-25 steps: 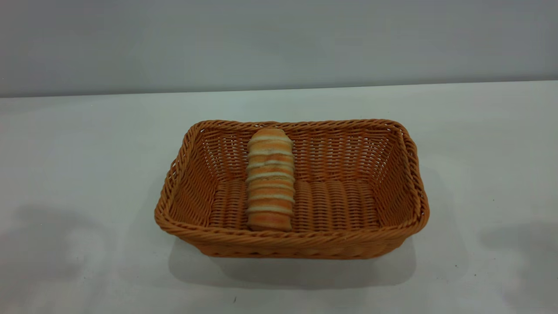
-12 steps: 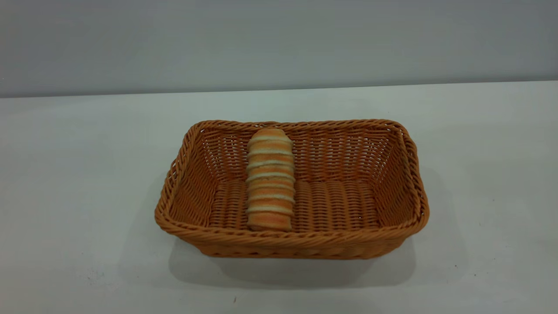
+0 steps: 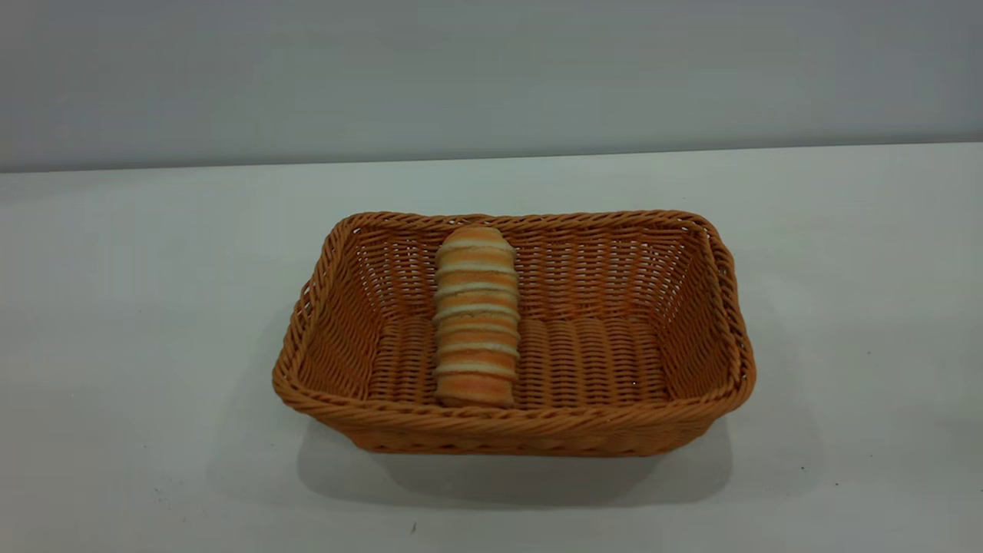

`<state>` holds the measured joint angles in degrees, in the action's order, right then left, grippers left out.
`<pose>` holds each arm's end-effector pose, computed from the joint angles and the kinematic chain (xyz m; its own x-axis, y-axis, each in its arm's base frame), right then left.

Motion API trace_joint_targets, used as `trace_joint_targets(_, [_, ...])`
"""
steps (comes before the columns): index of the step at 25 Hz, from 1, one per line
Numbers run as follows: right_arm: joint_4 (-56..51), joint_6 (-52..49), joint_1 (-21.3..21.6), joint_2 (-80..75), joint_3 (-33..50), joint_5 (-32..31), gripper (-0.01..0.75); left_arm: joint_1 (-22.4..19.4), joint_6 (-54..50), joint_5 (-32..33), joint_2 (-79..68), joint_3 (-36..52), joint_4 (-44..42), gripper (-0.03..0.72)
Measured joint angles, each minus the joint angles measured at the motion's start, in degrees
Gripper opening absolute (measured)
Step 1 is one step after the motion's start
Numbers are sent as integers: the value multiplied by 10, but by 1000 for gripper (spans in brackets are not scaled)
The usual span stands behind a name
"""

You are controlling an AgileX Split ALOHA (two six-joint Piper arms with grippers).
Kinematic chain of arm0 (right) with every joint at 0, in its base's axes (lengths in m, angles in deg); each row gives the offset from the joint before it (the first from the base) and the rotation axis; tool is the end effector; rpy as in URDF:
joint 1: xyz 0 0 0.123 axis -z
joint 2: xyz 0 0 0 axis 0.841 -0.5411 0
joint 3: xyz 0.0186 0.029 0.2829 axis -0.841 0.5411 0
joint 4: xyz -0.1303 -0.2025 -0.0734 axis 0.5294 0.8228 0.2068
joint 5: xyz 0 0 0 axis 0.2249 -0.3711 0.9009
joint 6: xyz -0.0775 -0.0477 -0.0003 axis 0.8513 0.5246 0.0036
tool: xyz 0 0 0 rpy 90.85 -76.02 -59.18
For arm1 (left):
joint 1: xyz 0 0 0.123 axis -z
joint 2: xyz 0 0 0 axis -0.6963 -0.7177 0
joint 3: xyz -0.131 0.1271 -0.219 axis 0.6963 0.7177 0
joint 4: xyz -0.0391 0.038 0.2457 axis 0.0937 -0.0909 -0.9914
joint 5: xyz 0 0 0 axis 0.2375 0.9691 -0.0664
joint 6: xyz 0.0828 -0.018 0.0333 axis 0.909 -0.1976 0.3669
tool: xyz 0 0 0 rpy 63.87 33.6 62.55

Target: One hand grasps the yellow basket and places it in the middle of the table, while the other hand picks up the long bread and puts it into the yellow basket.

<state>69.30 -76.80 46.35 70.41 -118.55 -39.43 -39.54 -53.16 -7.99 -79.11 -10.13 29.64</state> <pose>0.0340 0.0032 0.2943 -0.7051 -0.1770 -0.6867 -0.1931 0.9797 -0.0542 0.0316 -0.0011 0.3433 -0.6110 0.1330 -0.7803 0.1199 0.9900 0.0749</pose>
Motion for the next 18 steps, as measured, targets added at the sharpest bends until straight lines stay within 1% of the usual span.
trace_joint_targets(8, [-1,6,0,59,69,21,468,0,0,-3,139,107,9,536])
trace_joint_targets(14, [-1,10,0,86,77,26,468,0,0,-7,185,158,29,536])
trace_joint_targets(18, [-1,10,0,96,77,26,468,0,-6,-15,186,165,29,536])
